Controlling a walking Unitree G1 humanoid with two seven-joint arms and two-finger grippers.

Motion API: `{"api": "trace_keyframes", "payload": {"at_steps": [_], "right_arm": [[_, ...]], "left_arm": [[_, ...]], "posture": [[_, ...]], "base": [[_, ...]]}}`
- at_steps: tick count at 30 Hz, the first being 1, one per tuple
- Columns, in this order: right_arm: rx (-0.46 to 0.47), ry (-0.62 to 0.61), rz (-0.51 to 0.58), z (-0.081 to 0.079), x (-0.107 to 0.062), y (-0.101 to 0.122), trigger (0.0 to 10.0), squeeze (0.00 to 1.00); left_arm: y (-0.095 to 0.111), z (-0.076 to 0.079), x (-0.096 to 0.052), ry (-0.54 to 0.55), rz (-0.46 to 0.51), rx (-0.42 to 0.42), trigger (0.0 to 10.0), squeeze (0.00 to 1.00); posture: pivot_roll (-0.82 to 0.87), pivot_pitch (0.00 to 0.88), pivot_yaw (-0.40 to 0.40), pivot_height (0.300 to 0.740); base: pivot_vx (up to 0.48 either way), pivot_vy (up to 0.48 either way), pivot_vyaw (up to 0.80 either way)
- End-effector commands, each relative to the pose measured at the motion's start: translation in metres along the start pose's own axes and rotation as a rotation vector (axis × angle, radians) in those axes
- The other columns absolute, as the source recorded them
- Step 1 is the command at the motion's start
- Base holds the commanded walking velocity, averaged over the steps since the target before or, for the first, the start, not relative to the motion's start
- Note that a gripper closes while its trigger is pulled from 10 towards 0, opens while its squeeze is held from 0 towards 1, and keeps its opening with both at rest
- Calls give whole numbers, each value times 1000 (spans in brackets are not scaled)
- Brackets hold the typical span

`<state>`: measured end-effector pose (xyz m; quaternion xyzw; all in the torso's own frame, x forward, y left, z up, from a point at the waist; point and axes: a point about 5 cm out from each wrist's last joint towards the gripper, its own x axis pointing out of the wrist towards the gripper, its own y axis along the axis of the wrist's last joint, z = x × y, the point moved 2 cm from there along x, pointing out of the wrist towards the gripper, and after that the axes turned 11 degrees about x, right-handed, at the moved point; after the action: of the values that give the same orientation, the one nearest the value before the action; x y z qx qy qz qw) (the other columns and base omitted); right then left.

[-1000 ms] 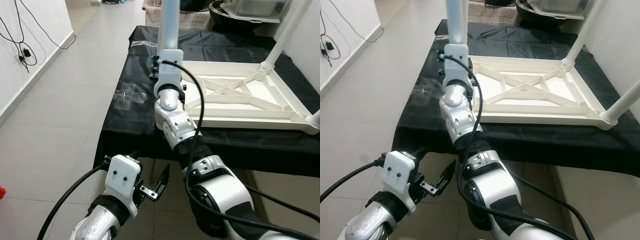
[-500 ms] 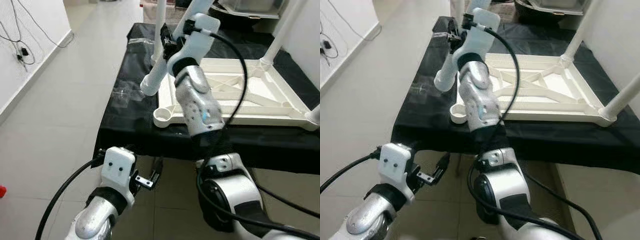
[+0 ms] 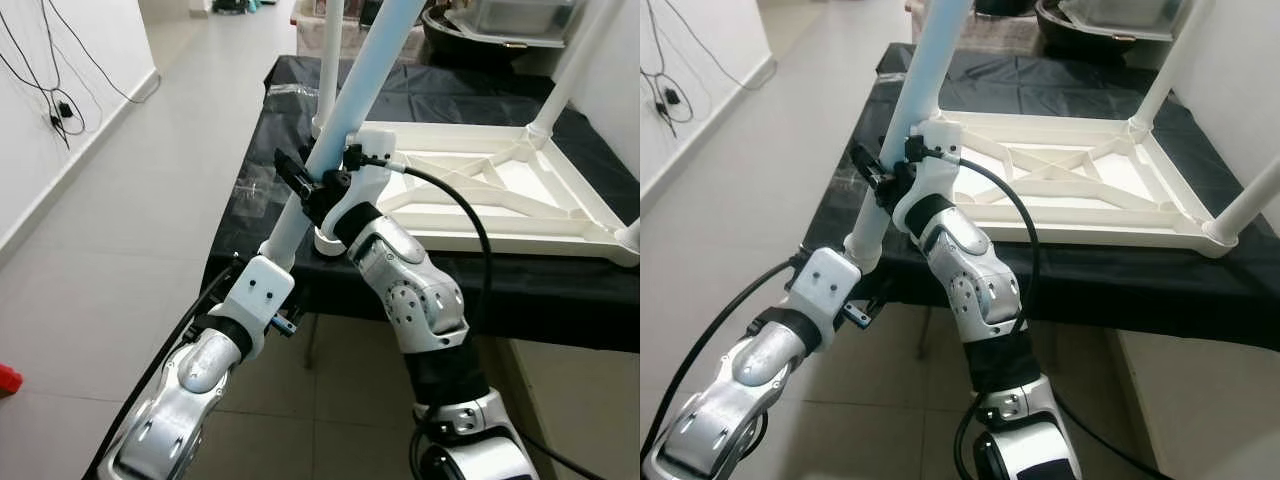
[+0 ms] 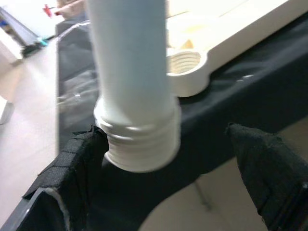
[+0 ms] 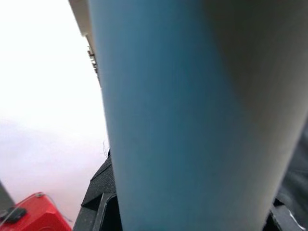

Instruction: Building children table

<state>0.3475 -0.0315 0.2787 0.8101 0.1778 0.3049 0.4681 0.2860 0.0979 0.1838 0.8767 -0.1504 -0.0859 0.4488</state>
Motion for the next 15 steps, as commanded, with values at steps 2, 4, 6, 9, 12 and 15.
{"api": "trace_keyframes", "payload": {"at_steps": [2, 4, 6, 9, 12, 15], "right_arm": [[10, 24, -4, -4, -3, 0, 10000, 0], [14, 29, -11, -6, -6, 1, 10000, 0], [16, 38, -23, -8, -11, 3, 10000, 0], [16, 39, -26, -8, -12, 3, 10000, 0], [15, 44, -30, -9, -13, 3, 10000, 0], [22, 62, -38, -13, -16, 4, 10000, 0]], "left_arm": [[-5, -1, 2, 8, -15, 25, 10000, 0], [-8, -2, 2, 21, -34, 32, 10000, 0], [-10, -4, 4, 36, -35, 50, 10000, 0], [-10, -5, 5, 38, -34, 54, 10000, 0], [-11, -5, 5, 37, -38, 58, 10000, 0], [-13, -5, 6, 35, -30, 60, 10000, 0]], "posture": [[99, 71, -52, 740], [99, 70, -49, 740], [101, 70, -51, 740], [101, 70, -51, 740], [101, 68, -51, 740], [96, 68, -49, 740]], "base": [[0, 0, 0], [0, 0, 0], [0, 0, 0], [0, 0, 0], [0, 0, 0], [0, 0, 0]]}}
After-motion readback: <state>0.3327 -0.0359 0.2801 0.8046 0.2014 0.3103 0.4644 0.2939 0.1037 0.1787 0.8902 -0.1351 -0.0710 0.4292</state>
